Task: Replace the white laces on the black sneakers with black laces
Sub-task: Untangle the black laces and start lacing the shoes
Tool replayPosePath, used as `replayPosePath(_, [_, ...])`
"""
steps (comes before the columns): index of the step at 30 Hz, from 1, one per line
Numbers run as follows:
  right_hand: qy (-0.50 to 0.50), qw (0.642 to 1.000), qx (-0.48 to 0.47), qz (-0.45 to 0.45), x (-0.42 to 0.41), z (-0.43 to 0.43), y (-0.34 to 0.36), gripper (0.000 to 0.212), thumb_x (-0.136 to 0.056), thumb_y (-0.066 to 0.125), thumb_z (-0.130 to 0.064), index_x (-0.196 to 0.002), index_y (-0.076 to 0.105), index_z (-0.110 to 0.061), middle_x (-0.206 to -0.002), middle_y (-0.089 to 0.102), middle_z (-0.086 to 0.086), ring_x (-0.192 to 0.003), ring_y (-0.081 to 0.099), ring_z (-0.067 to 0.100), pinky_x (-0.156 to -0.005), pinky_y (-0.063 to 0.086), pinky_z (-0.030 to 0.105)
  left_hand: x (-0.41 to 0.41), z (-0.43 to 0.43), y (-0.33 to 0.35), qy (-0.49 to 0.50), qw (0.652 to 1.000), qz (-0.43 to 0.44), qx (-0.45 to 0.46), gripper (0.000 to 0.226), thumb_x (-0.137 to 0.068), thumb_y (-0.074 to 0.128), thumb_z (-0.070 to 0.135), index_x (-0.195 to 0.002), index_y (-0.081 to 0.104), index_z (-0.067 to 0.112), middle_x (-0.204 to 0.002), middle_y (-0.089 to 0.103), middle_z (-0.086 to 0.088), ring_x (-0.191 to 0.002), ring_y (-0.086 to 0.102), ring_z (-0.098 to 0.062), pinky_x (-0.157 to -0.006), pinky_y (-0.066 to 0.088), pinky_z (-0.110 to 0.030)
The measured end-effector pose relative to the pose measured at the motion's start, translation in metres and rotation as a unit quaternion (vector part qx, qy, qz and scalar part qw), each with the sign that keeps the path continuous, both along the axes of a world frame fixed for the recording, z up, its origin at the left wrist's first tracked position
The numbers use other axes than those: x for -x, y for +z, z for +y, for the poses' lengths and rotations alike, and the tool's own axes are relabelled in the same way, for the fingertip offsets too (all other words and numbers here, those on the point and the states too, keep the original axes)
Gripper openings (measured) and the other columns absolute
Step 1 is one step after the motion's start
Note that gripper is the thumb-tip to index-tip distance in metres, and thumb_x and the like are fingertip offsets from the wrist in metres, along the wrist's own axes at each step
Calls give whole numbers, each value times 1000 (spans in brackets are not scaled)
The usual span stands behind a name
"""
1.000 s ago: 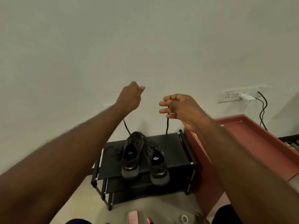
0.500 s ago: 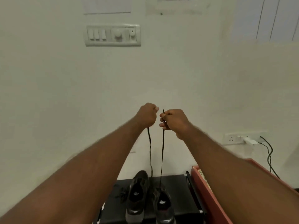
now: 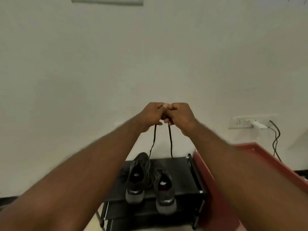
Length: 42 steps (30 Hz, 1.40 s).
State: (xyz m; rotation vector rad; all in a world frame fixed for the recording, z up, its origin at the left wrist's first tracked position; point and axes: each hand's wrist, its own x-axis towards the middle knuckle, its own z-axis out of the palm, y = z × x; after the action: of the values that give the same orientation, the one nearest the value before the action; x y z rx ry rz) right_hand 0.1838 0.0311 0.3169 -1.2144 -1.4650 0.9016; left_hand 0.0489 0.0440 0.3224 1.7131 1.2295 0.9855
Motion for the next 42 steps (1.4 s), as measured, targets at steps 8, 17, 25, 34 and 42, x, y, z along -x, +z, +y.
replayPosePath(8, [15, 969, 84, -233, 1, 42, -118, 5, -91, 67, -14, -93, 67, -9, -84, 70, 10, -67, 65, 21, -60, 53, 29, 5, 38, -86, 223, 935, -261, 85, 28, -106, 34, 16, -94, 57, 7, -78, 66, -10, -72, 64, -21, -58, 50, -22])
replayPosePath(17, [-19, 862, 290, -416, -37, 81, -276, 27, -95, 51, -16, -111, 70, -6, -111, 69, 16, -105, 64, 35, -85, 51, 31, 75, 37, -181, 136, 970, 34, 198, 27, -99, 41, 3, -83, 63, 9, -57, 49, -4, -47, 40, -14, -39, 27, -17])
replayPosePath(25, [76, 874, 222, -425, 7, 128, -309, 22, -94, 67, -21, -93, 75, -1, -100, 74, 15, -100, 68, 26, -87, 52, 35, 24, -18, -294, 30, 962, 66, 262, 37, -107, 35, 29, -95, 62, 8, -68, 60, -3, -55, 50, -9, -56, 39, -23])
replayPosePath(34, [92, 827, 259, -491, 10, 144, -319, 20, -90, 74, -21, -79, 64, -8, -91, 71, 14, -89, 68, 27, -80, 55, 35, 13, -18, -314, 26, 962, 72, 261, 34, -107, 35, 30, -97, 61, 10, -71, 61, -4, -63, 55, -11, -61, 41, -25])
replayPosePath(42, [114, 822, 208, -518, -6, 138, -314, 29, -93, 49, 1, -107, 74, -1, -110, 73, 18, -103, 67, 34, -92, 53, 38, 8, -16, -313, 32, 962, 62, 265, 34, -107, 35, 28, -93, 61, 11, -69, 59, -1, -63, 55, -11, -61, 40, -24])
